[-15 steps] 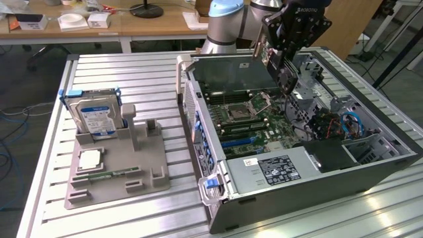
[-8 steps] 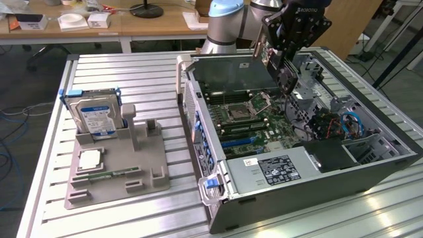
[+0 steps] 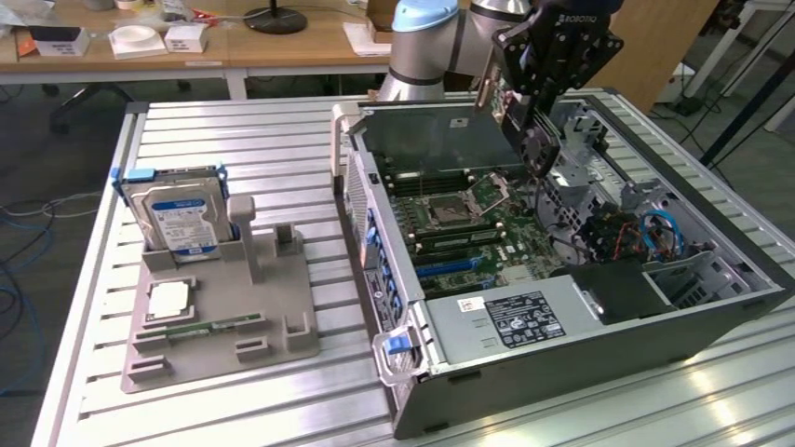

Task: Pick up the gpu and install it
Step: 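Insert the gpu into the slot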

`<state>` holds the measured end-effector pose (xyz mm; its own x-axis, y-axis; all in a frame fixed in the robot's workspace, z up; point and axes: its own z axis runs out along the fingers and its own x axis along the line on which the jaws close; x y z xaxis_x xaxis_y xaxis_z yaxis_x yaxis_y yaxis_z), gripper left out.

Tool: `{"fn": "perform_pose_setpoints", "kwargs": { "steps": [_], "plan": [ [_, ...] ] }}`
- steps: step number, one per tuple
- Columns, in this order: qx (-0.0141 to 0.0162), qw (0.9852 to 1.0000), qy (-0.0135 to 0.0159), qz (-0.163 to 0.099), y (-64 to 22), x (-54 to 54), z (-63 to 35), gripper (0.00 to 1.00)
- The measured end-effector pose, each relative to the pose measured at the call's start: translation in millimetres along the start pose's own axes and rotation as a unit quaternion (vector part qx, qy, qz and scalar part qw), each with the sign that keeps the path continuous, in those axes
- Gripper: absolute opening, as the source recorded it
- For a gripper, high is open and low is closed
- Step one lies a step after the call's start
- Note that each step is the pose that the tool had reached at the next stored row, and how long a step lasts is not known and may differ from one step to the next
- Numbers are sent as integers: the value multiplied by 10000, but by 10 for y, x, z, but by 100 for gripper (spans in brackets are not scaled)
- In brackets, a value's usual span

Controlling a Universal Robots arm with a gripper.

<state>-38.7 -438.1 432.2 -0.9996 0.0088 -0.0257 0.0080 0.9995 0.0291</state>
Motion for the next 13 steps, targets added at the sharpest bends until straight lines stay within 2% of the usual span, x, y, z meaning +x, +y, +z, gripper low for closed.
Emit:
{"fn": "perform_pose_setpoints", "kwargs": {
  "steps": [7,13],
  "plan": [
    [-6,9997,8,-251,0,-1,1,26],
    [-13,9986,16,-528,1,0,3,26]
  ]
}}
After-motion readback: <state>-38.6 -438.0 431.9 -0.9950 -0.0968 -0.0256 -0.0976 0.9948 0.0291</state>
